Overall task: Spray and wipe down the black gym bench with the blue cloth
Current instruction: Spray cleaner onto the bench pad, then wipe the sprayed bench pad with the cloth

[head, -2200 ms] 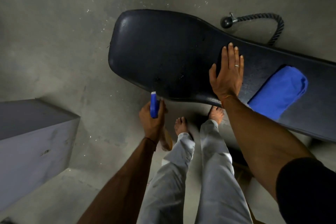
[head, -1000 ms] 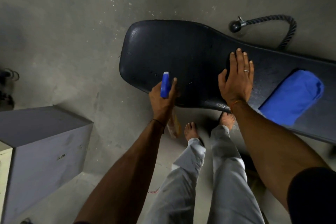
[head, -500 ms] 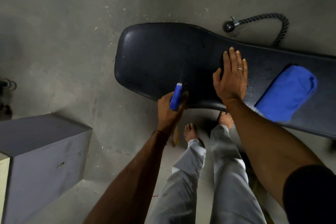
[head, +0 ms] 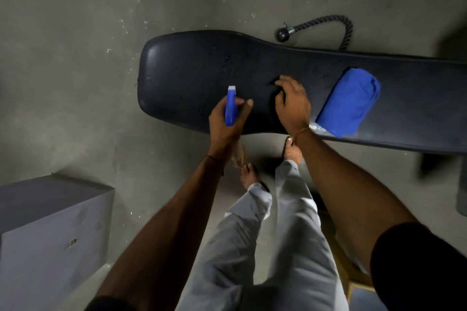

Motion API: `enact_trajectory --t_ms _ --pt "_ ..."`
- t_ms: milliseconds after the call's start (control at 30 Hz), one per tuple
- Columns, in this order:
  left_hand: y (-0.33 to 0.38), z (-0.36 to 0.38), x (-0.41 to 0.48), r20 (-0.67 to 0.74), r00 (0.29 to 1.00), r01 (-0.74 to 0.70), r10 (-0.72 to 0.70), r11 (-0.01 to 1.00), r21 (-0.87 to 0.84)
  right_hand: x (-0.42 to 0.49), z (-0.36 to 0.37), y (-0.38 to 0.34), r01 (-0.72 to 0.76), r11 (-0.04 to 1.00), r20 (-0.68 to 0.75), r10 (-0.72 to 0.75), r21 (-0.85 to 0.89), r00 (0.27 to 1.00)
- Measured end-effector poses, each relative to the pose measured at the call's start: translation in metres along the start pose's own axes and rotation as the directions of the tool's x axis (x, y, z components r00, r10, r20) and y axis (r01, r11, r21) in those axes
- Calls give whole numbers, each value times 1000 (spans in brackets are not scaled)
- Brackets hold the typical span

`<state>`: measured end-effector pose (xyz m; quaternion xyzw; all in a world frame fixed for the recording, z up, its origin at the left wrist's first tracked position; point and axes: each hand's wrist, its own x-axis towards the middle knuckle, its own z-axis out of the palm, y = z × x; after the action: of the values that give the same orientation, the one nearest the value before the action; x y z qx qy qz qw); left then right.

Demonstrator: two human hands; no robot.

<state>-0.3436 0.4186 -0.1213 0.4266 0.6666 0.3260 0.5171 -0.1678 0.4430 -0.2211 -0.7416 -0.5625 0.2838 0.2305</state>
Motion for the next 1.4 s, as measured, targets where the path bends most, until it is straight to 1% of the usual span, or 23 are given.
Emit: enact_trajectory --t_ms 67,200,333,433,533,567,633,700,800,867,900,967,1000,1033,1067,1100,1133,1167,1200,1267,1300,1333,1400 --pt "13 9 2 -41 999 -7 6 1000 -30 -26 -5 -3 -10 998 0 10 62 1000" --pt "46 30 6 -63 998 -31 26 996 -87 -73 -12 -9 29 984 21 -33 178 999" --pt "78 46 11 -34 998 -52 47 985 -165 -95 -16 -16 86 980 35 -94 182 995" --pt "93 54 9 -3 993 -120 122 977 -178 -100 -25 -15 124 976 68 -138 177 988" --pt "106 60 5 -1 981 -192 194 968 -162 -102 -30 -16 200 974 129 -212 105 969" --pt "110 63 3 0 978 -205 208 963 -173 -102 -30 -18 195 978 119 -203 74 972" --pt "115 68 -1 36 971 -225 235 957 -181 -101 -30 -21 121 992 35 -122 32 992" --pt "117 69 -5 138 960 -226 245 964 -140 -97 -31 -23 29 998 -41 -27 62 999" --pt "112 63 -4 355 905 -249 234 968 -3 -95 -35 -16 -50 983 -101 69 175 993" --pt "104 52 1 472 859 -270 199 959 86 -98 -40 -7 -106 966 -101 133 238 986" --pt "98 45 5 502 848 -267 170 955 128 -100 -42 -1 -134 957 -89 161 258 983" --pt "82 29 14 497 863 -239 94 942 237 -105 -47 10 -198 942 -81 227 273 971" --pt "72 23 19 474 879 -231 54 918 323 -107 -49 15 -227 935 -98 261 274 960" --pt "63 19 25 452 892 -235 14 868 436 -108 -52 18 -243 929 -130 288 280 949" --pt "52 17 33 433 901 -250 -33 776 579 -109 -54 21 -246 923 -169 304 295 938" --pt "41 17 42 424 902 -275 -81 648 710 -109 -56 23 -239 918 -207 313 316 927" --pt "33 20 49 421 899 -307 -120 513 802 -108 -58 26 -227 914 -242 317 337 917" --pt "24 25 57 427 893 -342 -139 407 847 -106 -60 30 -220 909 -274 326 354 905" --pt "17 33 65 431 890 -365 -149 334 869 -104 -63 34 -221 903 -306 342 368 888" --pt "10 52 80 414 894 -363 -170 264 893 -96 -70 43 -234 891 -371 384 389 845" --pt "11 62 84 402 897 -351 -184 254 901 -92 -75 49 -228 888 -410 395 399 822" --pt "13 73 85 382 901 -324 -207 265 908 -88 -80 56 -217 887 -444 401 409 801" --pt "20 96 84 359 901 -274 -244 322 906 -78 -89 70 -211 874 -488 428 438 761"
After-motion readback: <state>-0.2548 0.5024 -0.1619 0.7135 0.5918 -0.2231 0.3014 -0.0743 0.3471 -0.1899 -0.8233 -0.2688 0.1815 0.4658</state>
